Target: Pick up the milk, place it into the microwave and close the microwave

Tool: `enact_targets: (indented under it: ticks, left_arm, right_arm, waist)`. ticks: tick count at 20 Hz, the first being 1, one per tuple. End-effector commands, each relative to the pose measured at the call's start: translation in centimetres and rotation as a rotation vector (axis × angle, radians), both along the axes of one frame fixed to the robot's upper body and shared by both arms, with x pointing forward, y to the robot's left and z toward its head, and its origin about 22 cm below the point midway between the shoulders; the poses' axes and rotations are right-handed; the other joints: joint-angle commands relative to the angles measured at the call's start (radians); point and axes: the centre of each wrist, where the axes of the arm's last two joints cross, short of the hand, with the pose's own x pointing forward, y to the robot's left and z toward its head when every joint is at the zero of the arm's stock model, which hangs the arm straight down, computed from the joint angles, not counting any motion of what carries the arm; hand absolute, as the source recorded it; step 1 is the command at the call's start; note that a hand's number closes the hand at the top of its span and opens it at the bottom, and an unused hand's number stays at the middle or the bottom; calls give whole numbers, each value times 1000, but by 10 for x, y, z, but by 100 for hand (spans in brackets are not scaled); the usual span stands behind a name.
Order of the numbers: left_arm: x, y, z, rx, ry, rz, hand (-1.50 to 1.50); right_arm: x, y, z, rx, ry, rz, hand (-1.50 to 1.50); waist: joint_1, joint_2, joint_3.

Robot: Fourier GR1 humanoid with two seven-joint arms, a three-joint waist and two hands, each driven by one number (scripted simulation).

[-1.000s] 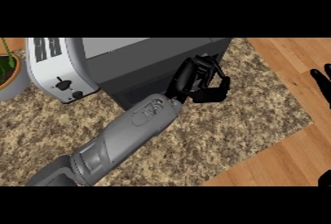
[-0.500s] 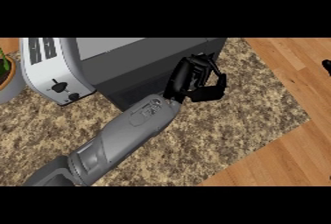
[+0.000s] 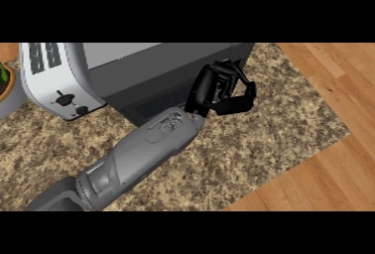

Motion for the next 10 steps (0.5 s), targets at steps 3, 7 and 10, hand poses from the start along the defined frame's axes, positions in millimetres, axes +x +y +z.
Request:
enact_targets:
  ticks: [3, 7, 10]
  left_arm:
    - [5, -18, 17, 10, -21, -34, 150]
    - [3, -19, 16, 8, -23, -21, 150]
    - [3, -18, 13, 10, -25, -5, 150]
  right_arm:
    - [3, -3, 7, 13, 0, 14, -150]
    - [4, -8, 12, -2, 6, 8, -150]
    - [5, -8, 13, 10, 5, 20, -150]
  waist:
    - [-13, 17, 1]
    - [-27, 16, 2]
    - [-29, 19, 3]
